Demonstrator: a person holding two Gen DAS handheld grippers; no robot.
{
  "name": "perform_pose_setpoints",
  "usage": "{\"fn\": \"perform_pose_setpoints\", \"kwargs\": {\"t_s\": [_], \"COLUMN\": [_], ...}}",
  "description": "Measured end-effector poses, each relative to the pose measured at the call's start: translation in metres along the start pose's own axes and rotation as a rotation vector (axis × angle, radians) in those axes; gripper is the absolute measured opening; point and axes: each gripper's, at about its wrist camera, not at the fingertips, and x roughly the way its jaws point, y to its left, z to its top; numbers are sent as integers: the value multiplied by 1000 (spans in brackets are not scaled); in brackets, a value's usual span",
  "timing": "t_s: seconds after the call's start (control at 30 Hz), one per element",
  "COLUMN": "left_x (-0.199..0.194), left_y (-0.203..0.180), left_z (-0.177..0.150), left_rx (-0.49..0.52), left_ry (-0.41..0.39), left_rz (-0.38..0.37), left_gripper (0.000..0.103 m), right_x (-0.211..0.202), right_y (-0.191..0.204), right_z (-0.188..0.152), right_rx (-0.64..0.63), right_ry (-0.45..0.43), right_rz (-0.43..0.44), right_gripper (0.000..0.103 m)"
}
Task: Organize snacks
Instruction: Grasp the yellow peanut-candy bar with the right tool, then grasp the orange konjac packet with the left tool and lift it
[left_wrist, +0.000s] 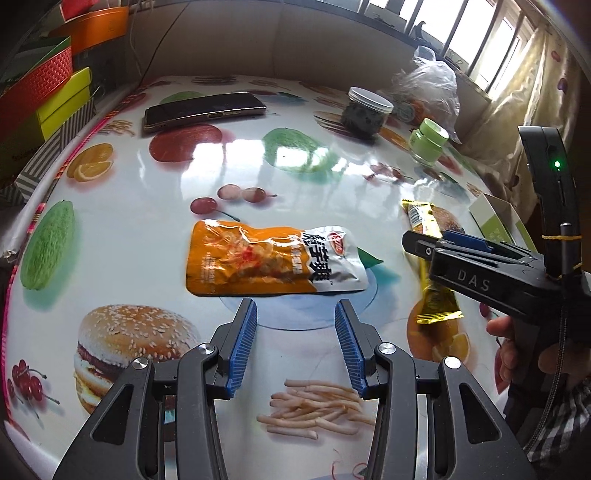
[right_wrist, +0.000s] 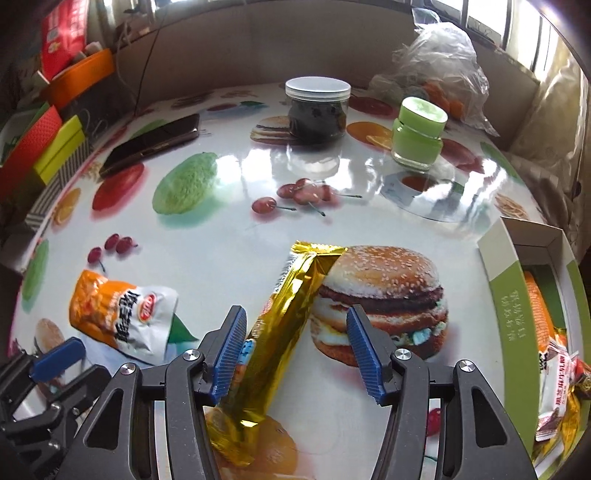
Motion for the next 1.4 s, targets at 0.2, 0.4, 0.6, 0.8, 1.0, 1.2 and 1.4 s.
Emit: {"fn": "perform_pose_setpoints", "kwargs": {"t_s": [0.2,0.4,0.6,0.8,1.0,1.2,1.4], "left_x": [-4,-5,3,8,6,3,15], "left_y": [12,32,31,5,-14,-9,-18], "left_z": [10,15,15,14,16,34,39], "left_rx": [0,-41,-57,-3,149,337,519], "left_ry": [-9,-20,2,18,16,-4,23], "left_rz": [53,92,64,1,22,92,63], "left_gripper": [45,51,51,51,51,51,57], "right_x": [-14,-16,-20,-24,-26,-27,-27], "right_y": [-8,-14,-18,-22,-27,-30,-30], "right_z": [-12,-25,-30,-34,-37,-39,-39], "right_rx": [19,8,-18,-27,-26,-18,-11], "right_ry": [-4,3,-12,-15,-17,-22,-24], "right_rz": [43,23,-3,4,22,35,39], "right_gripper": [56,56,38,24,24,24,24]}}
